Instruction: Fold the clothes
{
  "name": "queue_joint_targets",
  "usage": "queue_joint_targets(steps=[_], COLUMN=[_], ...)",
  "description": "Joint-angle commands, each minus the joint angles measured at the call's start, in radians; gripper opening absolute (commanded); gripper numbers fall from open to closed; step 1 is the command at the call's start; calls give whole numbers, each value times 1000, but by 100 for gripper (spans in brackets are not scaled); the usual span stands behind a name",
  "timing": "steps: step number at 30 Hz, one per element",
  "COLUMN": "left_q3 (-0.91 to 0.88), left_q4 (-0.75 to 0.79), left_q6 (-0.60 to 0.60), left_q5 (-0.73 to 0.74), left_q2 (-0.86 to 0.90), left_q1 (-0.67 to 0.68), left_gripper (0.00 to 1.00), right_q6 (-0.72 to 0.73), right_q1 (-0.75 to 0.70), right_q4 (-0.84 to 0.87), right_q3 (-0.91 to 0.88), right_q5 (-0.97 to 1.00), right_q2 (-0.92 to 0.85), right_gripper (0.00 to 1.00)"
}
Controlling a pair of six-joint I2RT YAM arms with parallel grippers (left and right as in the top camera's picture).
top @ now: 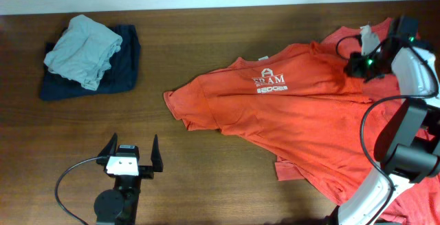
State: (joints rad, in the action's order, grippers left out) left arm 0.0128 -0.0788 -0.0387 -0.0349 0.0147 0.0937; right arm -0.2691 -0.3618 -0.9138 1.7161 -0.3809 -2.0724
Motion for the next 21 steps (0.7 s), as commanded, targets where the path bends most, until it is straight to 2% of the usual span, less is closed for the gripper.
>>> queue_joint_targets(steps=[1,7,13,16,18,21], left_q3=[-4,-4,-4,-4,-4,-4], left_q4=[-1,-1,-1,-1,-1,-1], left_q6=[-16,-16,-16,-16,-16,-16], left_q5=[-10,-10,-10,-10,-10,-10], left_q2=[-7,-7,-7,-7,-7,-7], left_q1=[4,4,4,4,4,4], left_gripper=[99,99,99,99,99,99], right_q6=[-3,-3,-4,-4,-3,-3], right_q1=[55,182,357,431,475,490], right_q4=[-75,-184,-183,-166,-152,-139], right_q3=[109,155,109,99,99,99], right_q5=[-64,-64,-55,23,147,206], right_q2=[82,90,87,86,85,85], right_gripper=[4,4,4,4,4,4])
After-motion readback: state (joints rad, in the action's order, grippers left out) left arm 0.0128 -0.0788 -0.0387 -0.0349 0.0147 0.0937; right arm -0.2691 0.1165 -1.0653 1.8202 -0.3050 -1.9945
